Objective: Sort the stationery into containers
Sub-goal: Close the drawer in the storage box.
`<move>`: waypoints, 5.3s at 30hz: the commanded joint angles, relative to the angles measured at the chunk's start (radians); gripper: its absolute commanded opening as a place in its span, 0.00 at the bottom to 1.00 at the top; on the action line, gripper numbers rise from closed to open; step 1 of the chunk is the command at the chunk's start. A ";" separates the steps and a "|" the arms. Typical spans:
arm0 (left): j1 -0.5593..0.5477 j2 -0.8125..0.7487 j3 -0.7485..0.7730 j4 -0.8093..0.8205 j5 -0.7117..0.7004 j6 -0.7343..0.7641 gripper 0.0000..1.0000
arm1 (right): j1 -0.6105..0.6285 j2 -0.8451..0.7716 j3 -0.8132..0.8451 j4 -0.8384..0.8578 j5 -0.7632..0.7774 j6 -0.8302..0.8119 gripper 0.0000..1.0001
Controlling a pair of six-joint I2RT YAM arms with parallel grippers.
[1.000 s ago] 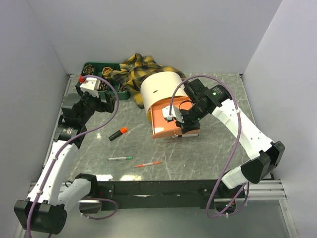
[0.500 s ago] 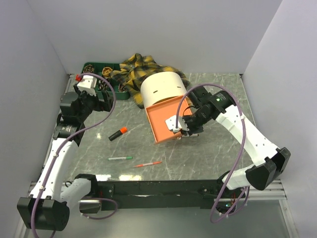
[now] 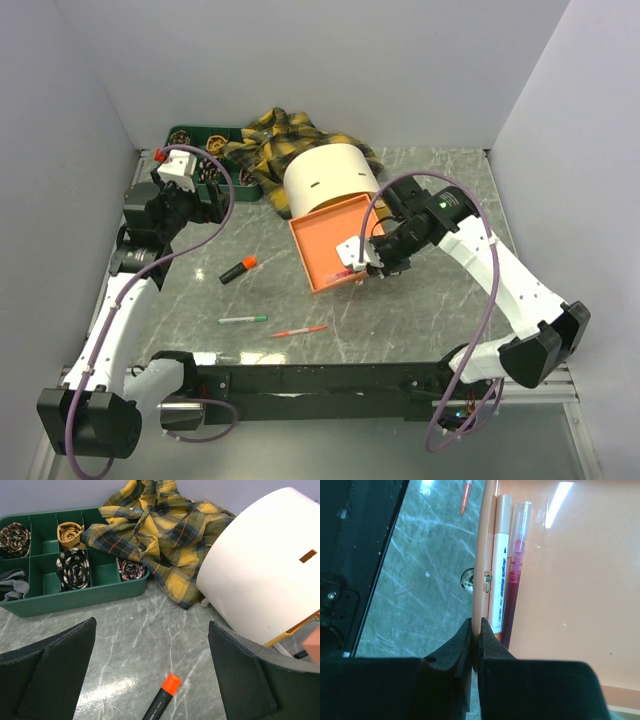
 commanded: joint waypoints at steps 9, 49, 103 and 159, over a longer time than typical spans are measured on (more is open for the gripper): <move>0.005 0.002 0.011 0.044 0.012 0.029 0.99 | -0.063 -0.087 -0.010 -0.073 -0.035 0.002 0.00; 0.017 0.014 -0.052 0.087 0.043 0.009 0.99 | -0.111 0.072 0.053 -0.073 -0.047 -0.107 0.00; 0.017 -0.082 -0.228 0.206 0.179 0.038 0.99 | -0.144 0.120 0.176 -0.073 -0.001 -0.091 0.04; -0.325 0.955 0.701 0.262 0.646 -0.097 0.01 | -0.295 0.300 0.363 -0.068 0.044 -0.391 0.05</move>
